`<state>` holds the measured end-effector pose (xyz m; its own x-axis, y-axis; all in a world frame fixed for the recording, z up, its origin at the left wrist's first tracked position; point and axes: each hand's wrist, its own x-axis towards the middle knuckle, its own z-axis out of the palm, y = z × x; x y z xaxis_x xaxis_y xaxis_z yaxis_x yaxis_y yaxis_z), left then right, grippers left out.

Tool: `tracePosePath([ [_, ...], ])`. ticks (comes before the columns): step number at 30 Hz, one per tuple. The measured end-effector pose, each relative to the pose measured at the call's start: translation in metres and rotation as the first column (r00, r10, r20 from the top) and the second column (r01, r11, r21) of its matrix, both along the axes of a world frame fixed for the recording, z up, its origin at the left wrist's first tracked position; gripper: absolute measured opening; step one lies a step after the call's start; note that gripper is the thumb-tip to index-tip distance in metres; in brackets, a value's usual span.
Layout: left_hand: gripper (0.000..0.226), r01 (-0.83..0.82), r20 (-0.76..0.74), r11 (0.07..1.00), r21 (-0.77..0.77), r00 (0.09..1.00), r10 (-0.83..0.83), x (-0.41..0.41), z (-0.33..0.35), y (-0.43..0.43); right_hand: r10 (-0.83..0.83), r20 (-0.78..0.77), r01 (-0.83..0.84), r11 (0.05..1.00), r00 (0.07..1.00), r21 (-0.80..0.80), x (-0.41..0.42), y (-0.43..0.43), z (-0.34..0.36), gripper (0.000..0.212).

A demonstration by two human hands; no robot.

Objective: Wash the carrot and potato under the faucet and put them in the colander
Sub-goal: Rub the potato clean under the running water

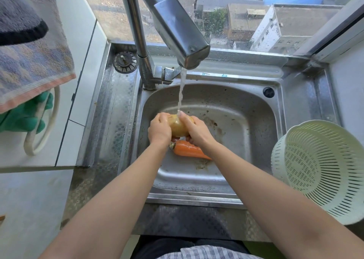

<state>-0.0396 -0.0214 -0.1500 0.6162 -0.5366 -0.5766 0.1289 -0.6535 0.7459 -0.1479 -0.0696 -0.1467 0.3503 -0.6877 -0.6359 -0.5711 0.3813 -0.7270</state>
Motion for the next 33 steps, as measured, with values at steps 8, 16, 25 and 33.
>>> tracePosePath([
  [8,0.039,0.121,-0.236,0.981,-0.150,0.959,-0.154,-0.010,0.005,0.006,-0.054,-0.213,0.019,0.986,0.976,-0.167,0.000,-0.006,-0.005,0.077],
  [16,0.031,0.113,-0.301,0.979,-0.169,0.940,-0.160,-0.013,0.012,0.012,-0.020,-0.271,-0.047,0.970,0.962,-0.240,0.001,-0.010,-0.001,0.070],
  [25,0.030,-0.180,-0.426,0.983,0.040,0.886,0.180,-0.009,0.022,-0.013,-0.045,-0.159,-0.047,0.846,0.986,-0.531,-0.010,0.008,0.004,0.066],
  [33,0.040,-0.106,-0.503,0.994,0.026,0.858,0.105,-0.022,0.019,0.001,0.024,0.016,-0.014,0.888,1.000,-0.459,0.008,0.002,0.007,0.028],
])
